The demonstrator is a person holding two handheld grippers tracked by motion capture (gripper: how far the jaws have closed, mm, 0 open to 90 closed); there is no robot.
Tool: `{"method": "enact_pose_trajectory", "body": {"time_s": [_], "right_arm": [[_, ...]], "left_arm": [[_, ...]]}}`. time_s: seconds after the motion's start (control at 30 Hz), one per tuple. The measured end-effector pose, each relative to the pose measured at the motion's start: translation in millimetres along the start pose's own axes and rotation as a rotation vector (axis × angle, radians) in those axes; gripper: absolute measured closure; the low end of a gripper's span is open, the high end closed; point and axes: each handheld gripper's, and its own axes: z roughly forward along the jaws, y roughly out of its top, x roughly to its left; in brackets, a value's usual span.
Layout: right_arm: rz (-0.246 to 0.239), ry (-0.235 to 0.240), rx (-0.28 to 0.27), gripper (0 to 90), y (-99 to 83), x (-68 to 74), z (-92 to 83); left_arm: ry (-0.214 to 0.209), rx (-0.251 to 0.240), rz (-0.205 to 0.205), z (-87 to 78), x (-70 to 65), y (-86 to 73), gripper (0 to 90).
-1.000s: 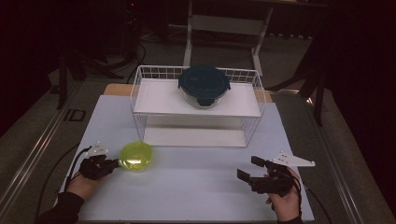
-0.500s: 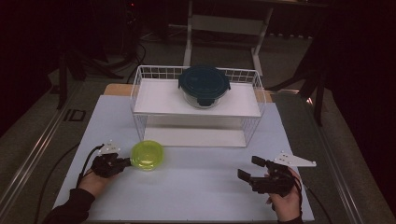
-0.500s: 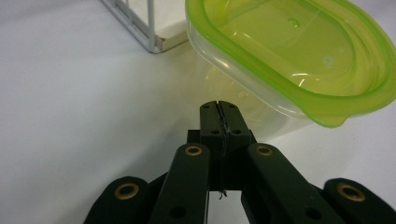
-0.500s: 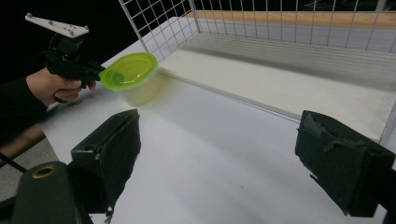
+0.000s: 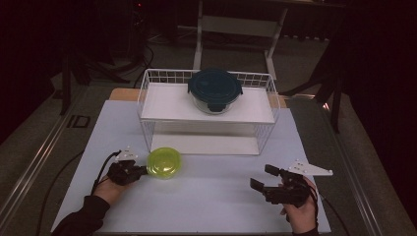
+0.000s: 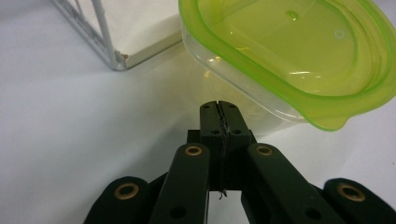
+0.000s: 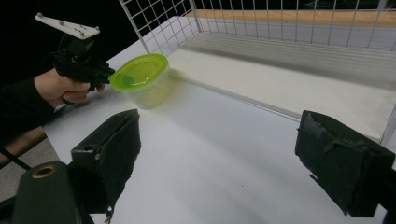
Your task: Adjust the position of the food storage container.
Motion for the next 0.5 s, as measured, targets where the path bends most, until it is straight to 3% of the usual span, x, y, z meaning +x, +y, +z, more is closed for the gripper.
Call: {"method": "enact_pose_trajectory", "body": {"time_s": [0.27,0.5], "right_arm": [[0.001,0.0,0.0,13.8,-0.1,-0.1,-0.1],[0.0,0.0,0.002,13.8,0.3,0.2,0.5]], "left_arm": [[0.022,0.001,-0.026,-1.9,6.5,0.0,88.9],[-0.009,-0.018,-0.045,0.7,7.6,2.5,88.9]]}}
